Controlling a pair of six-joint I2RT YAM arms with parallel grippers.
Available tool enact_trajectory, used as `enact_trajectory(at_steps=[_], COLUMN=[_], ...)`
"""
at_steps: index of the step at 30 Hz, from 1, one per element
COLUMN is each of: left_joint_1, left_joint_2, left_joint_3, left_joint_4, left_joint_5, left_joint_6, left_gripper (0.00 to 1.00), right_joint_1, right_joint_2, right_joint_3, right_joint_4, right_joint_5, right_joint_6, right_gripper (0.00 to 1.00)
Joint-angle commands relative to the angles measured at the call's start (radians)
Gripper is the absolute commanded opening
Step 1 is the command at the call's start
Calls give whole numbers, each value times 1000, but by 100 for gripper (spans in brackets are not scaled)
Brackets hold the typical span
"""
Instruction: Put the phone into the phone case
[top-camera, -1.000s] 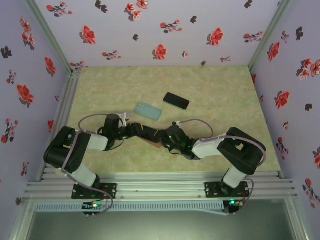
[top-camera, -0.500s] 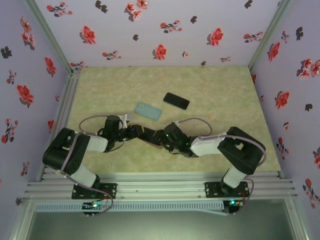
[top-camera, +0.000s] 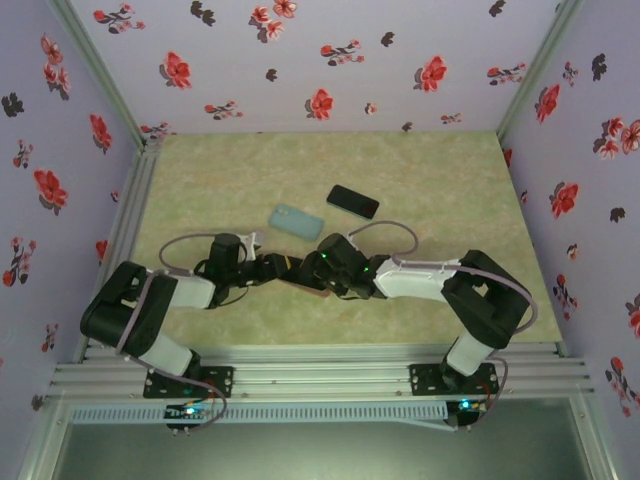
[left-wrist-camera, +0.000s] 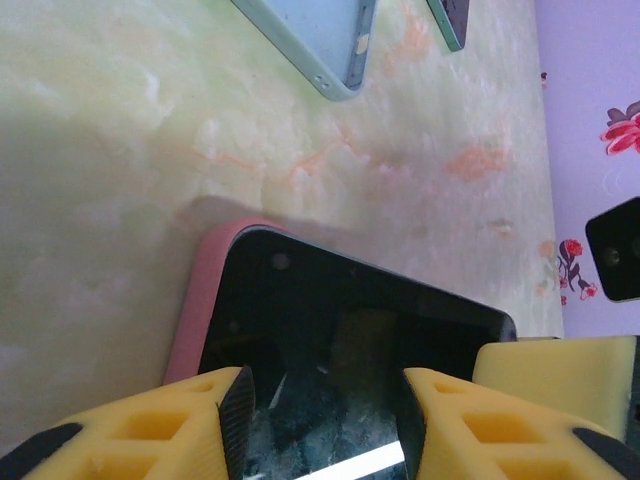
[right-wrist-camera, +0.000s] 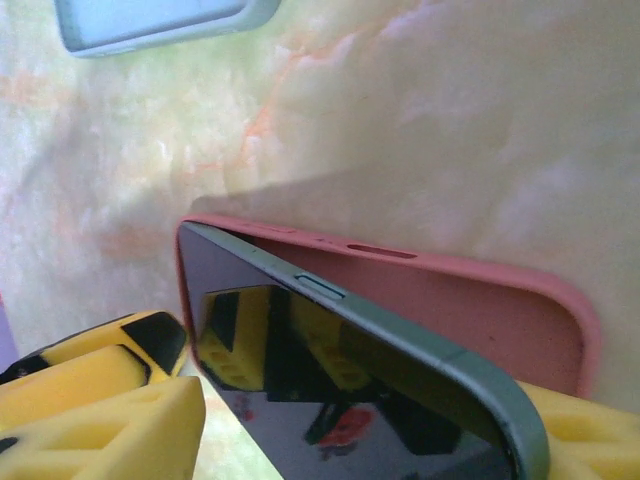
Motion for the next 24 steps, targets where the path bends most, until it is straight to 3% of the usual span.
enact_trajectory(at_steps=[1,15,24], left_joint_1=[-9,-9,-7], left_joint_2=[-23,-59,-128], left_joint_3=[-12,-32,-26], left_joint_4=[-25,-18,-95], left_joint_5=[26,0,-57], left_joint_6=[-14,-21,-7], left_gripper=[46,46,46], right_joint_1=[-11,-21,-31], right_joint_2=[-25,24,46], right_joint_3=[44,185,214], right_joint_4=[-100,-325,-345], right_joint_5=[-8,-24,-42], right_joint_6=[-30,-76,-85], right_gripper=[69,71,73])
